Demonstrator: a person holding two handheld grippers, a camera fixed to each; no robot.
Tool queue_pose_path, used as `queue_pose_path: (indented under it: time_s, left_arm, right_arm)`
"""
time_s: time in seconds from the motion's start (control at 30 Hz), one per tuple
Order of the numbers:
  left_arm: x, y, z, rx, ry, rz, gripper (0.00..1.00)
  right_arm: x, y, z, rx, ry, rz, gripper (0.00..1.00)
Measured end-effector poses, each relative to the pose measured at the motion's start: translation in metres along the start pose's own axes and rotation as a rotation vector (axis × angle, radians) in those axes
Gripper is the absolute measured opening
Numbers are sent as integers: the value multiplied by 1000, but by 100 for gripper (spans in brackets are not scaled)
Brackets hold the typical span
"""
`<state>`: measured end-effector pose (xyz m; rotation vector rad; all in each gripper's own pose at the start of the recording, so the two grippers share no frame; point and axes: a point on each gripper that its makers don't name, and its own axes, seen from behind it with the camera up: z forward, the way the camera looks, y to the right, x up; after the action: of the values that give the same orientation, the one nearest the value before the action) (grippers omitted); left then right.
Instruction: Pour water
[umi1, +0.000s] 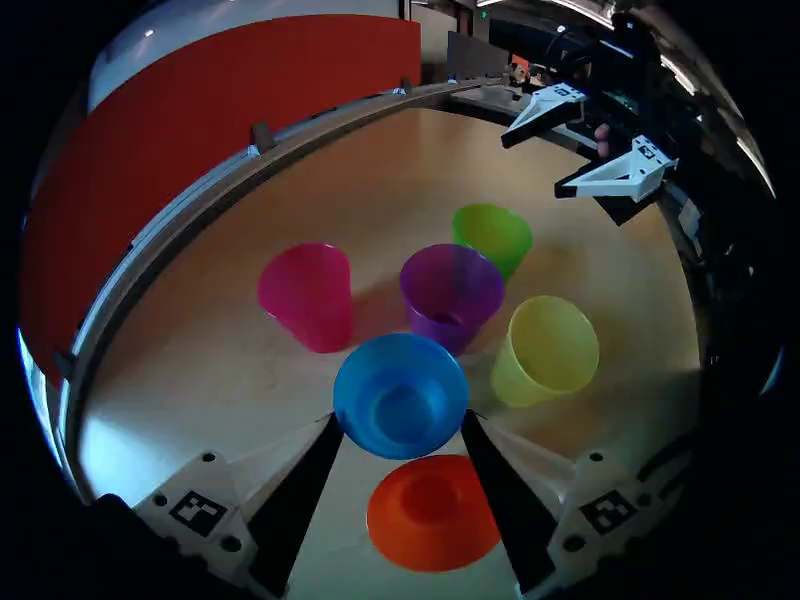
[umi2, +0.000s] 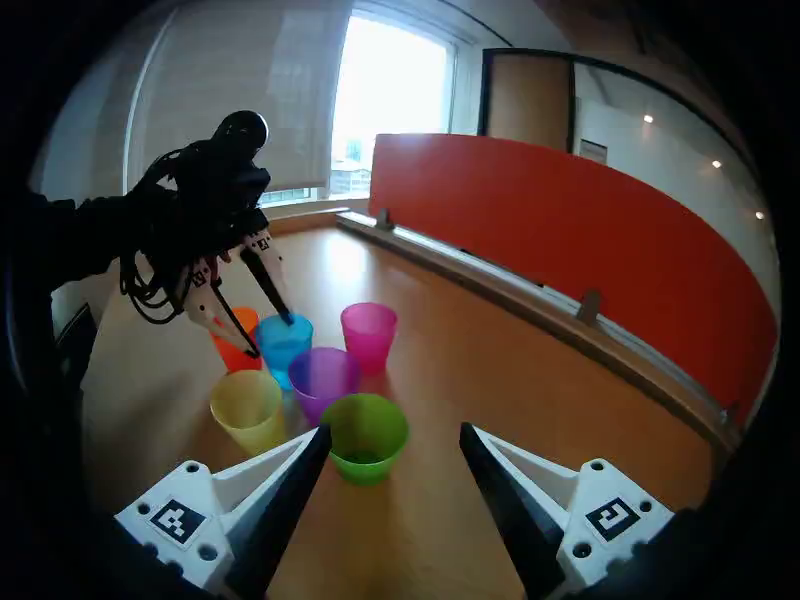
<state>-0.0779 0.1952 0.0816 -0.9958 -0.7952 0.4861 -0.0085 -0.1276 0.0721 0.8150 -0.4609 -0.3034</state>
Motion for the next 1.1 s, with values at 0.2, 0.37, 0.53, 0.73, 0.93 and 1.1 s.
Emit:
queue_pose_path:
  time_s: [0.2,0.37,0.53,0.73,0.93,1.1]
  left_arm:
    - [0,0,5,-2,2,-1,86]
    - [0,0,7,-4,3,-4,86]
    - [1,0,11,-4,7,-6,87]
    - [2,0,15,-7,6,-8,86]
    - [3,0,17,-5,3,-4,86]
    - [4,0,19,-5,2,-2,87]
  right_arm:
    - [-2,0,2,0,-3,3,100]
    - [-2,0,3,3,-4,4,100]
    - [-3,0,4,3,-5,4,100]
    - [-4,1,5,1,-5,7,100]
    - [-6,3,6,0,-6,10,100]
    - [-7,3,6,-1,-6,11,100]
